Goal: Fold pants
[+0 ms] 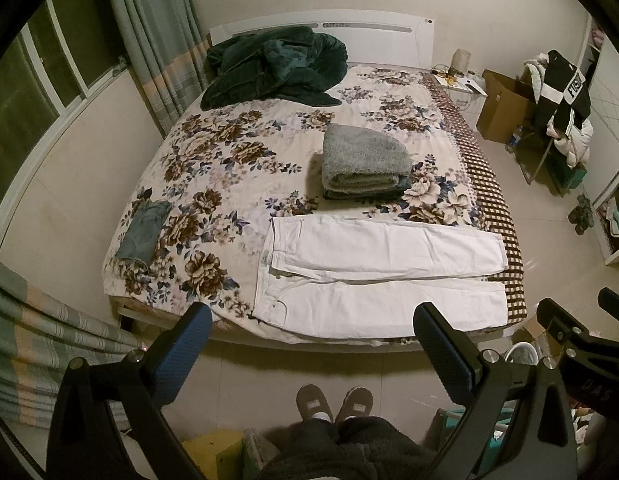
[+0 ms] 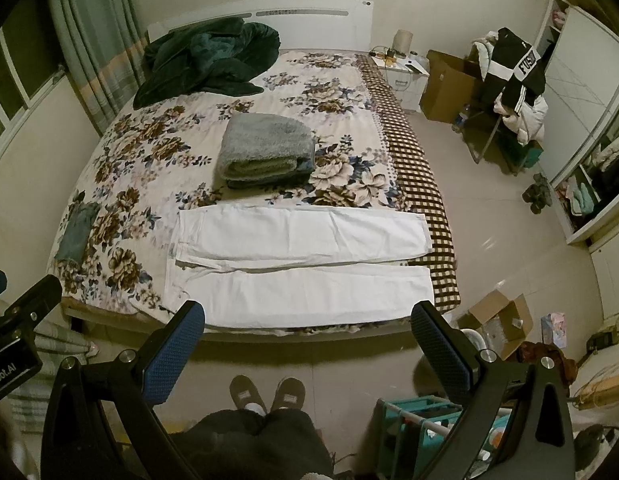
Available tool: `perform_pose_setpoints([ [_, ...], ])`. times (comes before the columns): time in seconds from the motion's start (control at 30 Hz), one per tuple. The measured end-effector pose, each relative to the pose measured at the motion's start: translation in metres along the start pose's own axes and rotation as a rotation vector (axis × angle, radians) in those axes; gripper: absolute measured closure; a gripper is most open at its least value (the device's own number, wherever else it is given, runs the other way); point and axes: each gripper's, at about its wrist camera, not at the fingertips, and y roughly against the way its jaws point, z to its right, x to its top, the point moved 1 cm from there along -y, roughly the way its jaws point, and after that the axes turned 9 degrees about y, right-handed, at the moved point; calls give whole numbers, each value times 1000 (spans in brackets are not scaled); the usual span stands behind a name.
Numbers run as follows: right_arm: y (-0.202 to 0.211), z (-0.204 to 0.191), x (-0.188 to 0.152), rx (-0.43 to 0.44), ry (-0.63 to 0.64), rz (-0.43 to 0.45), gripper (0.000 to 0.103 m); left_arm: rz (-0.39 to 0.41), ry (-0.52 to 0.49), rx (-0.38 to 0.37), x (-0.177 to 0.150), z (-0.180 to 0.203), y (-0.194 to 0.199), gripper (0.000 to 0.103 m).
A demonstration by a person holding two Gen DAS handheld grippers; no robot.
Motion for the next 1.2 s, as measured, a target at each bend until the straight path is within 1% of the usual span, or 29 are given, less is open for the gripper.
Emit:
perform_pose_setpoints([
  [0.13,-23,10,3,14,-2,-12,0,-2,6,12,3,1,-1,0],
  [0.17,-25,12,2,16,-4,-11,0,6,11,20,-7,0,0,0],
  [0.23,-35,21,8,12,-7,-12,0,24,18,42,-4,2,-5,0],
  [0.33,-55,34,15,6,-20,-19,0,61,33,95,3,6,-23,0],
  [0.43,-83,48,24,-9,-31,-21,0,80,44,133,9,7,-43,0],
  [0.53,-118,62,38,-38,-54,-34,0,88,58,164,18,7,-69,0],
  [0.6,-145,69,50,-60,-71,-58,0,70,62,176,25,8,-84,0],
  [0.63,-160,73,57,-58,-78,-73,0,65,65,178,29,8,-93,0],
  [0.8,-235,82,90,-77,-102,-129,0,17,54,199,53,16,-149,0],
  [0.97,-322,80,125,-82,-141,-216,0,-50,46,203,84,23,-215,0],
  [1.13,-424,84,165,-66,-204,-317,0,-146,86,216,115,20,-298,0],
  [1.2,-466,91,175,-43,-256,-351,0,-202,142,238,128,8,-344,0],
])
